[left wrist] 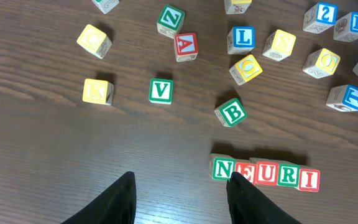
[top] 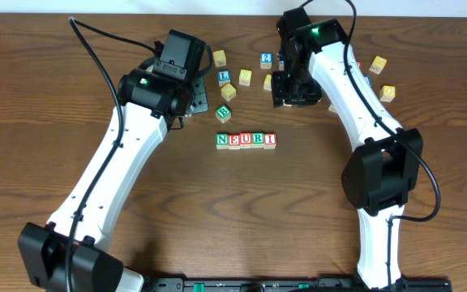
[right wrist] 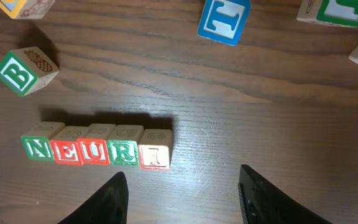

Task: Spell out NEURIPS
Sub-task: 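Move the right gripper back over the blue P block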

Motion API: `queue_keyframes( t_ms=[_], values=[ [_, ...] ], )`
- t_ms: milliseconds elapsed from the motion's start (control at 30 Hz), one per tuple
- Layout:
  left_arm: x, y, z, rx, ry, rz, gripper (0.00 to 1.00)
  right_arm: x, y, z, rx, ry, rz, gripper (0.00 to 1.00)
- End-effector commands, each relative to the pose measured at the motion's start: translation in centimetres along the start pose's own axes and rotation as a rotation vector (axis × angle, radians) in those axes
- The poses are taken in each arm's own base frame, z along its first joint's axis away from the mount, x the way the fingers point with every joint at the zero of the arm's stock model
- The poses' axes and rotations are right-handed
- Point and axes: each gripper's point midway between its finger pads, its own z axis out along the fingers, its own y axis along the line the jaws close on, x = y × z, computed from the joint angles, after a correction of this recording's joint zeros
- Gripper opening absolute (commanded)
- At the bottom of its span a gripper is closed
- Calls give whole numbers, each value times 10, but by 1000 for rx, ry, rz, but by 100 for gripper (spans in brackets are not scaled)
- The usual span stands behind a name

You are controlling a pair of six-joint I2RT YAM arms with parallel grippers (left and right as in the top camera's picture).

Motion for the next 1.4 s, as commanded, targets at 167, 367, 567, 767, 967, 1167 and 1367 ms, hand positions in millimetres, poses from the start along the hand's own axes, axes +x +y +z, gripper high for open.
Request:
queue_keyframes(
  t_ms=[167,367,567,767,967,1167,1367],
  values=[
    [2,3,6,-19,12,13,47,-16,9,-28,-19,-90,-25,55],
    [2,3,6,-19,12,13,47,-24,13,-45,-34,-138,-29,56],
    [2,3,6,-19,12,13,47,-32,16,-57,-47,-182,-32,58],
    [2,3,6,-19,12,13,47,-45,11,-60,-34,-234,-20,60],
    [2,3,6,-19,12,13,47,-57,9,-63,-27,-285,35,60],
    [0,2,6,-15,6,12,47,-72,11,-67,-37,-348,59,61],
    [-1,2,6,-14,2,12,47,-84,12,-72,-51,-398,62,61]
  ],
)
